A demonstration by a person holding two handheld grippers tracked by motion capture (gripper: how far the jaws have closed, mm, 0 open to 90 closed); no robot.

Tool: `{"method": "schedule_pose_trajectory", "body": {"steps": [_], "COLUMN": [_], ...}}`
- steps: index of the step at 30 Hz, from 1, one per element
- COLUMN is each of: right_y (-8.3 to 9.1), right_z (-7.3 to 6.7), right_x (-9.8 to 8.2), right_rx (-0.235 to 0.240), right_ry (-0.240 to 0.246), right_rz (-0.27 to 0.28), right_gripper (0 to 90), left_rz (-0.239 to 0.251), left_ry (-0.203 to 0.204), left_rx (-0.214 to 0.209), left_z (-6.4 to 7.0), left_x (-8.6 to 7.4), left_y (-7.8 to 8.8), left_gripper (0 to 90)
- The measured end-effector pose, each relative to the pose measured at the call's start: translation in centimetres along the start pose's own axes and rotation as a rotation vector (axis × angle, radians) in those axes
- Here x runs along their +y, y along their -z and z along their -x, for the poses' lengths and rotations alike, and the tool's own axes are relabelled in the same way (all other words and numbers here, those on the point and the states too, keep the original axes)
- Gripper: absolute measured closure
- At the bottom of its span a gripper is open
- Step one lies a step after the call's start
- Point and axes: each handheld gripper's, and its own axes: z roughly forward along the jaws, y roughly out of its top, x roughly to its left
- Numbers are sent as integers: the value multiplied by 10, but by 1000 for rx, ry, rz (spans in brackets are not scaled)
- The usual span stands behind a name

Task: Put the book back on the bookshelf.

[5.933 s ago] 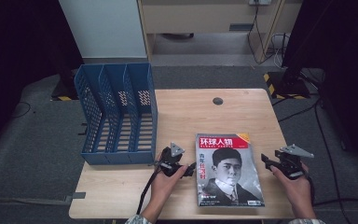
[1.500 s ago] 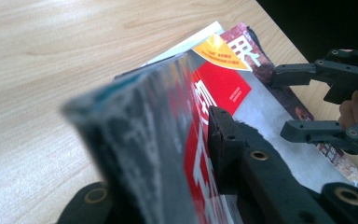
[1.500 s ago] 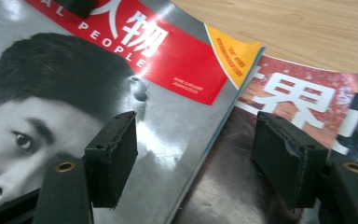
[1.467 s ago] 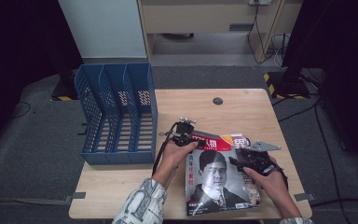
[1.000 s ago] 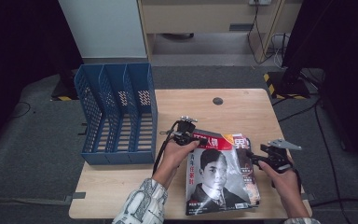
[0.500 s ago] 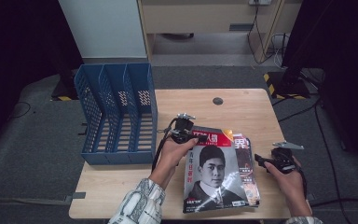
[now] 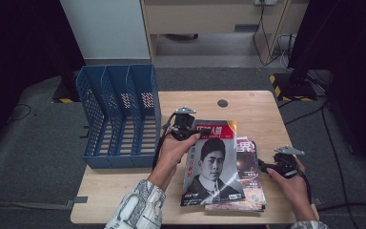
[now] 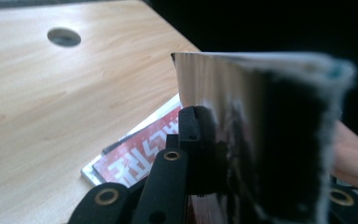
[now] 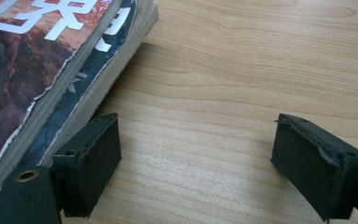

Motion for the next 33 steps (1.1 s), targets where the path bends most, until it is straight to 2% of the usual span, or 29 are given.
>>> {"method": "schedule_pose_trajectory", "body": {"steps": [14,16,22,28,33], "right_y": [0,0,0,0,0], "right_z": [-1,-1,-2,-2,-2], "right_x": [0,0,0,0,0], "right_rx": [-4,-1,0,-1,-1], "right_ry": [-9,-9,-9,-9,-9], "right_rz": [4,0,2,2,2], "right_gripper": [153,153,153,153,153], "left_rz": [97,132,174,198,217], "left_ry": [-69,-79,-79,-79,-77], "left_rx": [14,7,16,60,77], "left_z": [13,14,13,9,7], "left_x": [32,37,45,51,54], "left_y": [33,40,51,64,74], "left_gripper": [863,863,863,863,863]}}
